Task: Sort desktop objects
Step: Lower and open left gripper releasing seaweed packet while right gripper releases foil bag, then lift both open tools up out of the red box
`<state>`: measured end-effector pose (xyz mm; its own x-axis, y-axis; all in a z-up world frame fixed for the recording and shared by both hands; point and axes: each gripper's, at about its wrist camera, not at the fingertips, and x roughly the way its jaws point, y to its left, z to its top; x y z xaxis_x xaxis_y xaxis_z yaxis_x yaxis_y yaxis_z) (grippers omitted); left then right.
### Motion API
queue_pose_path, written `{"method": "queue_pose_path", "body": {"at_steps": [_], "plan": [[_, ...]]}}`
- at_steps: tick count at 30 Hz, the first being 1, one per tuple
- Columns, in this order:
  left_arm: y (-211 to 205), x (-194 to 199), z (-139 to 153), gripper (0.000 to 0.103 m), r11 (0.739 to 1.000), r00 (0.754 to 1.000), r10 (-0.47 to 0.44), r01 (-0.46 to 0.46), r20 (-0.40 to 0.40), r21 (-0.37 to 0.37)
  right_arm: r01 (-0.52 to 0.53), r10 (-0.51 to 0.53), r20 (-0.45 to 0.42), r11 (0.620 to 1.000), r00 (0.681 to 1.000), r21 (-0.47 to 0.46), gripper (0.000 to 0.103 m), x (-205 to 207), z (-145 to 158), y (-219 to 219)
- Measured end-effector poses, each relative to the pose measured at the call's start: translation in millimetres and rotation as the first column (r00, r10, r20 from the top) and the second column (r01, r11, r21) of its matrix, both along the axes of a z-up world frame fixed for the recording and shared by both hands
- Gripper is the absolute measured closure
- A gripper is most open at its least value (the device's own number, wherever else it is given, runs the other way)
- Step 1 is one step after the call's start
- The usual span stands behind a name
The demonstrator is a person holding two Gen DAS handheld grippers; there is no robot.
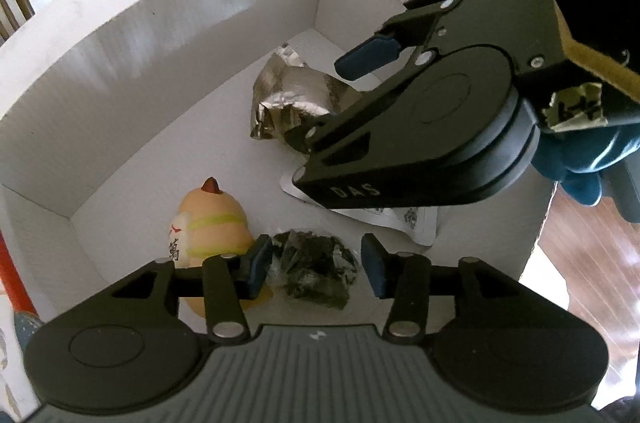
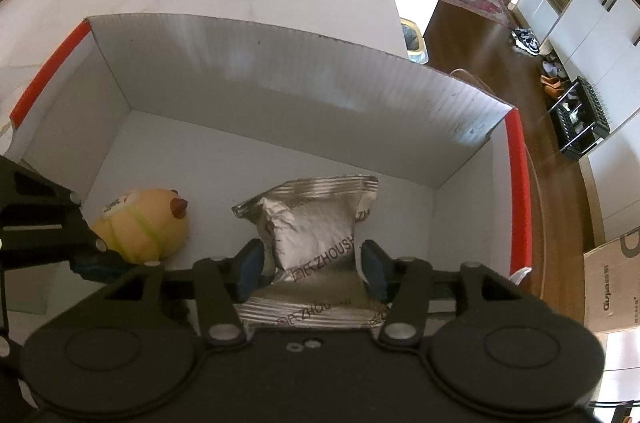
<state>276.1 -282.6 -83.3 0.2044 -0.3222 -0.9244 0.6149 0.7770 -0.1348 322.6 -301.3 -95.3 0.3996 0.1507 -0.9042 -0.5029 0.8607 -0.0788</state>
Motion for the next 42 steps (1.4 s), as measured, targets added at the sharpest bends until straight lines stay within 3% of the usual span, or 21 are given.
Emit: {"method": "queue_pose_path", "body": {"at_steps": [6, 9, 19, 28, 36, 42], "plan": [[10, -3, 11, 0.044, 1.0, 0.999, 0.022, -0.022, 0.048, -0.02, 0.009, -0.01, 0.022, 1.0, 1.0, 0.017, 0.043, -2, 11, -6], [19, -4, 18, 0.043, 0.998, 0.997, 0.034, -0.03, 0.07, -0.052, 0.015, -0.017, 0.036, 0.999, 0.999, 0.04, 0.039, -6, 20, -12], [38, -35, 50, 0.042, 0.989, 0.978, 0.092, -0.067, 0.186, -0.135, 0.023, -0.033, 0.073, 0.991, 0.997, 0.135, 0.039, -29, 55, -31], [69, -62, 78, 0.042, 0.973, 0.942, 0.166, -0.108, 0.293, -0.203, -0.013, -0.015, 0.121, 0.974, 0.992, 0.228, 0.034, -61, 94, -34], [100, -84, 96, 0.042, 0.96, 0.906, 0.225, -0.143, 0.359, -0.242, -0.024, -0.023, 0.167, 0.962, 0.986, 0.273, 0.029, -90, 109, -20], [124, -108, 112, 0.042, 0.958, 0.864, 0.245, -0.148, 0.439, -0.244, -0.04, -0.017, 0.187, 0.954, 0.982, 0.297, 0.023, -111, 116, -4]]}}
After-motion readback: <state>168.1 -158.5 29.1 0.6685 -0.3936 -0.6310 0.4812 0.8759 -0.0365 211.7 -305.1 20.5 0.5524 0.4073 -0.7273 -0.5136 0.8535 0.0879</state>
